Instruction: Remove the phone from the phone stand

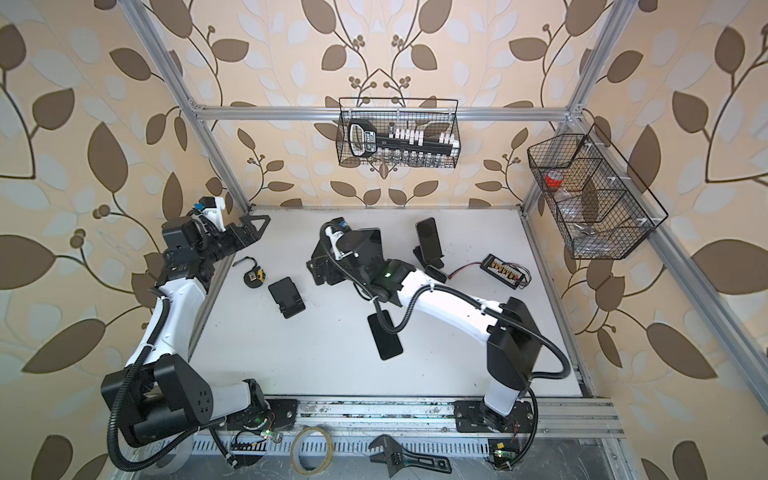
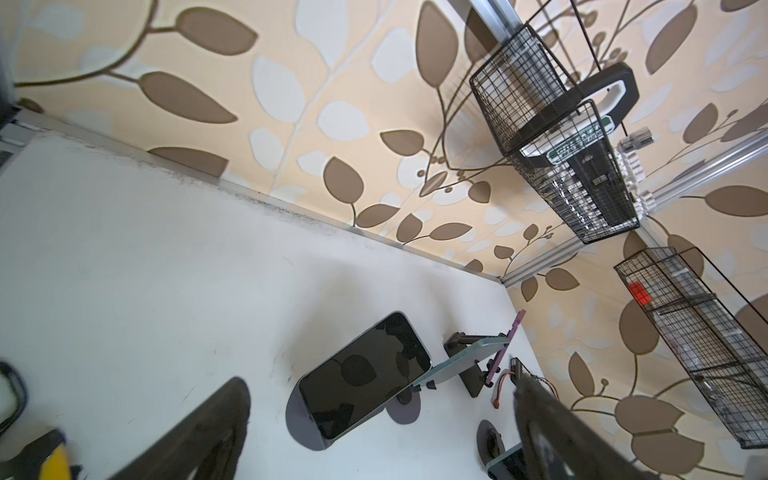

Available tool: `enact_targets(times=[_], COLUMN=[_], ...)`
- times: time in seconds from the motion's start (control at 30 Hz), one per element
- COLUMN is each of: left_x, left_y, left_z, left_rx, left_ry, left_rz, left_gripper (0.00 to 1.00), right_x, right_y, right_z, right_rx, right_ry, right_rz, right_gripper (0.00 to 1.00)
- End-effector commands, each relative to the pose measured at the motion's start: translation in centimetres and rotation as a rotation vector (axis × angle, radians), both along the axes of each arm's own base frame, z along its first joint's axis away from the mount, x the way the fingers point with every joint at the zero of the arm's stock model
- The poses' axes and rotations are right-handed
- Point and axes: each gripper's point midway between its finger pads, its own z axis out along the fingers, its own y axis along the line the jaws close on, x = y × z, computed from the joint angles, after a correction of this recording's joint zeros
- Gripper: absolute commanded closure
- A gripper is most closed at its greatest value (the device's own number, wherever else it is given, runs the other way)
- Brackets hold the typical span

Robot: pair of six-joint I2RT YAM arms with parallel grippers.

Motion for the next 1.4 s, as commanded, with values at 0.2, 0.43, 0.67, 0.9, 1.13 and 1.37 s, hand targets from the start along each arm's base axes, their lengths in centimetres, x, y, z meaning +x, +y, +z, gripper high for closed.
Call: enact_targets(times=[0.2,0.43,0.67,0.9,1.13,1.37], left_x=[0.2,-1.1,-3.2,-3.4,-3.1,-0.9], left_y=[-7.7,-12.6,-14.9,-15.5,-15.9,-12.9], left_z=[0.7,1.7,3.1,1.8,0.7,-1.5], left_rx=[0.106,0.185,0.248,0.316,0.644,0.602], left_ry=[0.006,-0.041,-0.169,-0.215,-0.368,-0.435], left_rz=[-0.107,-0.151,-0.145,-0.104,-0.396,-0.583], left_gripper=[0.02,0.03,0.03,0.01,0.01,0.01], right_x=[-1.5,-2.8,-2.8,-3.0,-2.7,-2.1], right_y=[-11.7,-18.0,-20.9,-19.8,-16.7,-15.2], right_z=[2.7,3.1,3.6,2.9,1.2,1.2], right_rx=[-0.026,-0.020,-0.018,0.017,0.035,0.039], right_ry=[-0.068,-0.084,-0.078,-0.041,0.030,0.037], right_rz=[-0.198,-0.335,-0.384,-0.336,-0.224,-0.177], right_gripper=[0.06,0.08,0.10,0.12,0.13,0.14])
